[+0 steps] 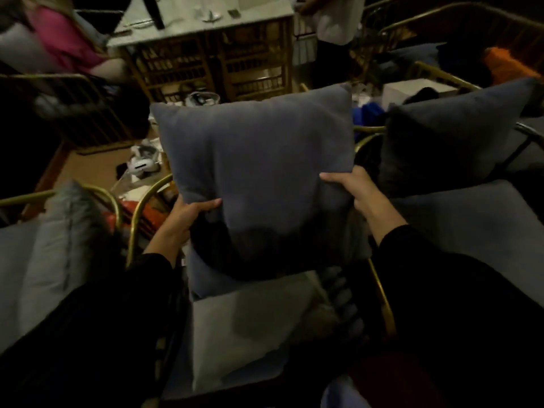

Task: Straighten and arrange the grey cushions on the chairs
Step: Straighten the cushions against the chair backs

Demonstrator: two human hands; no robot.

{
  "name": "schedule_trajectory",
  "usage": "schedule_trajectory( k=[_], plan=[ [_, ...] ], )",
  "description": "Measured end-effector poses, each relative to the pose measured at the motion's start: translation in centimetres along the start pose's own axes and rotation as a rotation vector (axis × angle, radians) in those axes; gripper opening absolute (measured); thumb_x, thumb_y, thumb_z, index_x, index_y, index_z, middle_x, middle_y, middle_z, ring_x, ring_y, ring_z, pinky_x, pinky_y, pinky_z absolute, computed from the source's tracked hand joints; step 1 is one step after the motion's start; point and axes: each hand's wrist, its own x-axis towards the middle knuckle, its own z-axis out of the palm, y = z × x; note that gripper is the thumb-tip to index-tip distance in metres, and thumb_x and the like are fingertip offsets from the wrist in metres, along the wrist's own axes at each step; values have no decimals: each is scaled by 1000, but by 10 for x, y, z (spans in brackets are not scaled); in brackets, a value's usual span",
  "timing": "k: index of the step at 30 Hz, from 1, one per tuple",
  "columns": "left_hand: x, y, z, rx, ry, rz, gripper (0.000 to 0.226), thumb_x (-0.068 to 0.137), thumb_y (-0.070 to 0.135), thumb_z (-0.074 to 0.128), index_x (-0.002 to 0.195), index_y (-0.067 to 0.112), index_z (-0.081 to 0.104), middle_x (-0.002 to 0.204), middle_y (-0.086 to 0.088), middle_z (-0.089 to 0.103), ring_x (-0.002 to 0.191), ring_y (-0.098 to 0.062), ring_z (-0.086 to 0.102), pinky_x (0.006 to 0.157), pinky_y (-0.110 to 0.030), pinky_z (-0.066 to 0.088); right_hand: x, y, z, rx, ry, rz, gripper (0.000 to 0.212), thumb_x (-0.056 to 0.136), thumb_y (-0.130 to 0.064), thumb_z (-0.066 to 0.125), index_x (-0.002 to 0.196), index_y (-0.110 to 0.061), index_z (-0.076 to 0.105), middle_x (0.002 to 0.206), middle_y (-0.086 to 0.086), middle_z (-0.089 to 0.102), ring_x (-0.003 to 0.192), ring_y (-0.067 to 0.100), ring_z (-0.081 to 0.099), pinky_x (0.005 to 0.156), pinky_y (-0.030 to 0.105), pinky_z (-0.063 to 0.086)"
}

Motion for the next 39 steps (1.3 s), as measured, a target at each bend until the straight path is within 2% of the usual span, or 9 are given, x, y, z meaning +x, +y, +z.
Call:
schedule_trajectory(
  k=[3, 6, 10, 17, 21, 25, 28, 35, 39],
  plan=[
    [26, 0, -55, 95, 92, -50, 69, 63, -9, 78, 127, 5, 58, 112, -11, 71, 106, -29, 67, 83, -39, 59, 26, 12, 58, -3, -63, -18, 61, 66, 2, 80, 123, -2, 61, 118, 10, 68, 107, 24, 65, 84, 31, 56],
    [60, -5, -85, 93, 187, -60, 79, 55, -5, 80, 129, 8, 54, 120, -12, 67, 113, -34, 63, 95, -51, 52, 61, 17, 99, 10, -112, -30, 76, 59, -5, 84, 129, -9, 54, 124, 7, 65, 114, 24, 61, 99, 41, 50],
    [99, -10, -99, 67, 260, -32, 67, 69, -15, 67, 130, 8, 51, 119, -9, 63, 117, -32, 58, 100, -48, 49, 107, 18, 137, -23, -156, -19, 81, 66, -13, 84, 137, -16, 45, 132, 0, 57, 121, 21, 53, 102, 42, 46],
    [172, -64, -114, 94, 254, -47, 93, 59, -4, 67, 144, 17, 37, 145, -8, 48, 132, -28, 45, 106, -47, 44, 174, 81, 156, -57, -122, -6, 94, 65, -17, 85, 144, -24, 35, 139, -2, 50, 129, 23, 48, 108, 45, 41],
    [195, -122, -118, 89, 206, -194, 116, 42, 22, 75, 149, 20, 28, 148, -9, 44, 132, -31, 45, 105, -48, 46, 193, 143, 158, -20, -97, 75, 92, 74, -16, 80, 146, -38, 27, 148, 1, 44, 134, 24, 44, 110, 48, 40],
    [195, -148, -110, 110, 208, -316, 85, 80, 4, 72, 150, 13, 25, 148, -10, 40, 136, -33, 41, 109, -44, 41, 196, 179, 157, -40, -103, 127, 84, 84, -12, 70, 144, -44, 23, 149, 5, 43, 134, 25, 44, 111, 46, 38],
    [201, -154, -107, 167, 218, -268, 67, 90, 0, 60, 149, 9, 29, 147, -13, 42, 135, -35, 42, 109, -48, 41, 202, 181, 157, -52, -81, 134, 76, 85, -23, 70, 141, -48, 26, 149, 5, 45, 134, 28, 44, 110, 50, 39],
    [193, -112, -104, 131, 311, -161, 81, 75, 33, 56, 150, 24, 27, 150, -5, 43, 133, -28, 46, 108, -51, 43, 191, 146, 159, -178, 41, 20, 62, 91, -47, 56, 147, -32, 34, 146, 0, 48, 134, 23, 45, 111, 44, 39],
    [188, -123, -88, 139, 360, -115, 75, 93, 19, 58, 154, 20, 14, 159, -8, 27, 144, -30, 31, 117, -47, 31, 196, 152, 166, -179, 10, 59, 64, 92, -43, 56, 149, -31, 28, 151, 3, 42, 139, 26, 39, 114, 46, 34]
  ],
)
